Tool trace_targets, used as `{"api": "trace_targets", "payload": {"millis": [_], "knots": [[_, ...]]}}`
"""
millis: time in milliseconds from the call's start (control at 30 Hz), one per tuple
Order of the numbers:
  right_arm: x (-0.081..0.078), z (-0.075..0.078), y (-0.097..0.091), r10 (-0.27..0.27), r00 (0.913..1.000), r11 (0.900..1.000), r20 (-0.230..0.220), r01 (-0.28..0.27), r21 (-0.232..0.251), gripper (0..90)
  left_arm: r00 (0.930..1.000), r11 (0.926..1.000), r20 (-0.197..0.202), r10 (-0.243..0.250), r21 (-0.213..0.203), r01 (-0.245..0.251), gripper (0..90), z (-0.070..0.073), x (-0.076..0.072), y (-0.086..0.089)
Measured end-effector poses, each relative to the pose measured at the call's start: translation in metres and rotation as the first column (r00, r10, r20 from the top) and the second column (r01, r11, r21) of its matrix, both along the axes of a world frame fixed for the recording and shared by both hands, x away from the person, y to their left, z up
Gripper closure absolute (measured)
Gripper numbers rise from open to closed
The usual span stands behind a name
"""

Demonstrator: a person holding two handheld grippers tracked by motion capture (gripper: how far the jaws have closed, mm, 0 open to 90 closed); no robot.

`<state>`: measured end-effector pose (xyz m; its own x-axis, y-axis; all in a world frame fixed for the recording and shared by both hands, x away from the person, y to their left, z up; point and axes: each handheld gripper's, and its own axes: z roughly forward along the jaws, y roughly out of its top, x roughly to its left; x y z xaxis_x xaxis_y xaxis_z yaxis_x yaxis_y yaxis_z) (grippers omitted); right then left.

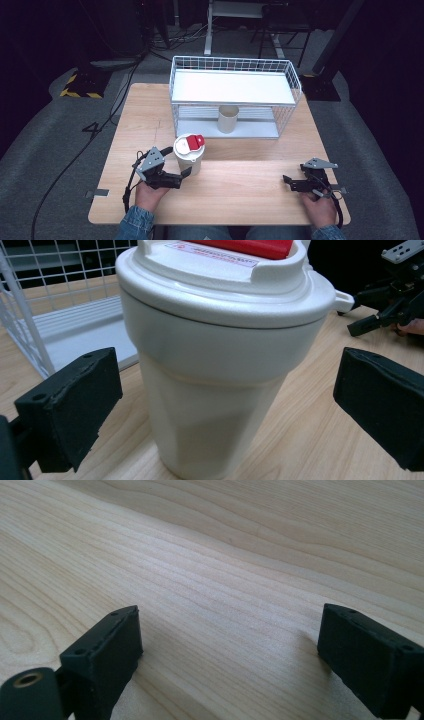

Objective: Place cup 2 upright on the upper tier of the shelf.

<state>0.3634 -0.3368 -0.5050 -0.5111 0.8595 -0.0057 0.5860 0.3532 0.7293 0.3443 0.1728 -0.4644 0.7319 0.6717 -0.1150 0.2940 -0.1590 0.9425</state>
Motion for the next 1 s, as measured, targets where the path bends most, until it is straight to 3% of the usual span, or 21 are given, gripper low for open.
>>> {"api": "trace_targets", "payload": {"millis": [367,533,933,1000], "knots": [[0.0,0.0,0.0,-0.006,1.0,1.0,0.0,0.006,-0.002,10.6,0.9996,0.9997,0.022,0.018,0.017,-0.019,0.1,-0.006,0.009,-0.014],[0.0,0.0,0.0,-0.006,1.0,1.0,0.0,0.006,-0.002,10.6,0.9996,0.9995,-0.002,0.03,-0.009,-0.03,0.1,-0.011,0.017,-0.016],[0.0,0.0,0.0,-0.007,1.0,1.0,0.001,0.007,-0.002,10.6,0.9979,0.9992,-0.055,0.033,-0.019,-0.034,0.5,-0.023,0.028,-0.025],[0.0,0.0,0.0,-0.007,1.0,1.0,0.001,0.007,-0.002,10.6,0.9985,0.9994,-0.047,0.029,-0.02,-0.03,0.8,-0.024,0.028,-0.026]]}}
